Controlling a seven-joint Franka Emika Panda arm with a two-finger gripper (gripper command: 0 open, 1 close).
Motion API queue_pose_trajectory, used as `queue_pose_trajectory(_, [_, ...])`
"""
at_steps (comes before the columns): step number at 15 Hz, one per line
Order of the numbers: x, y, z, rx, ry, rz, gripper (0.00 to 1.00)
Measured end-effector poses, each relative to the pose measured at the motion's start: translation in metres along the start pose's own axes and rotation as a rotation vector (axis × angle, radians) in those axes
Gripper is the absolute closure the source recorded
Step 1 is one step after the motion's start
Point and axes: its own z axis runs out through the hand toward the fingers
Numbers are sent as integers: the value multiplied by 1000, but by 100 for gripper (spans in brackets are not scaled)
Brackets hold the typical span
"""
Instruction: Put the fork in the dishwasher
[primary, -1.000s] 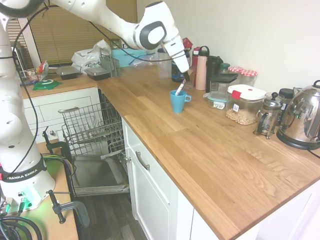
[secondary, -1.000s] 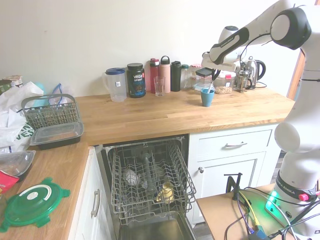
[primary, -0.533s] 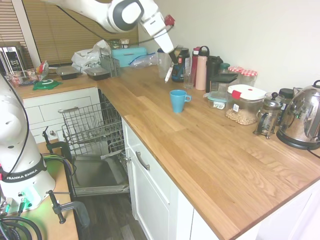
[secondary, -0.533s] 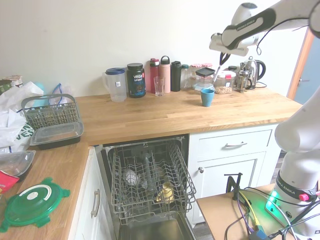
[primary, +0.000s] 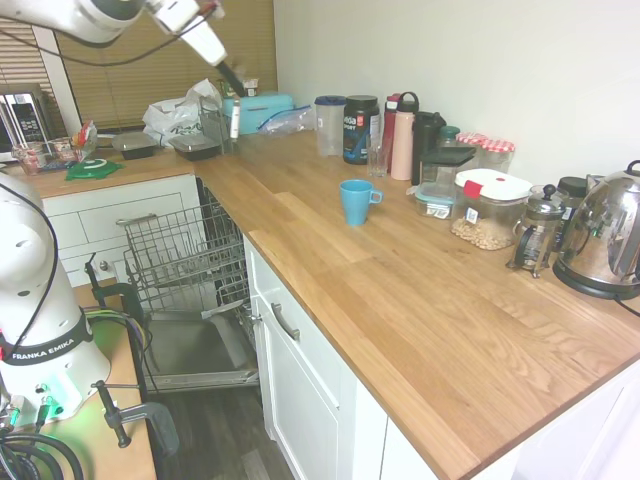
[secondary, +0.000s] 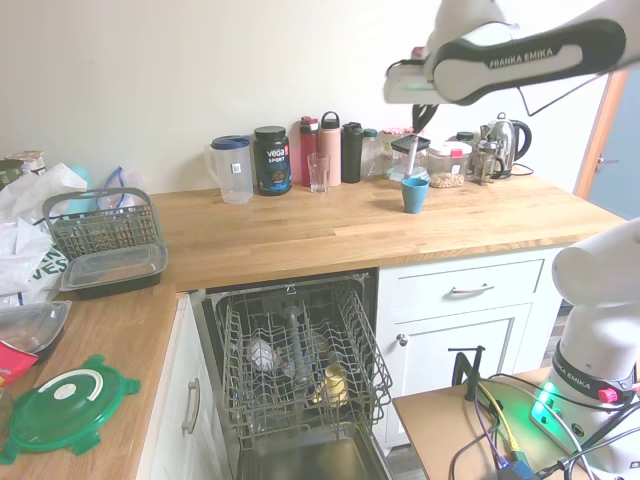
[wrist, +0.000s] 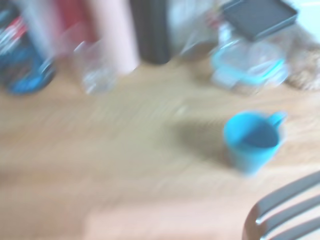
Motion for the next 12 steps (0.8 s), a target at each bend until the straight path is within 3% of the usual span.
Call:
queue_pose_trajectory(2, [-97,-8,-21,-2,35,-92,100])
queue_pose_trajectory(5, [-189,-21,-20,-22,64,-179,100])
queue_pose_trajectory(8, [-246,-42,26,-99,50,-249,100])
queue_pose_trajectory(12, [-299,-21,100,-251,3,-327,100])
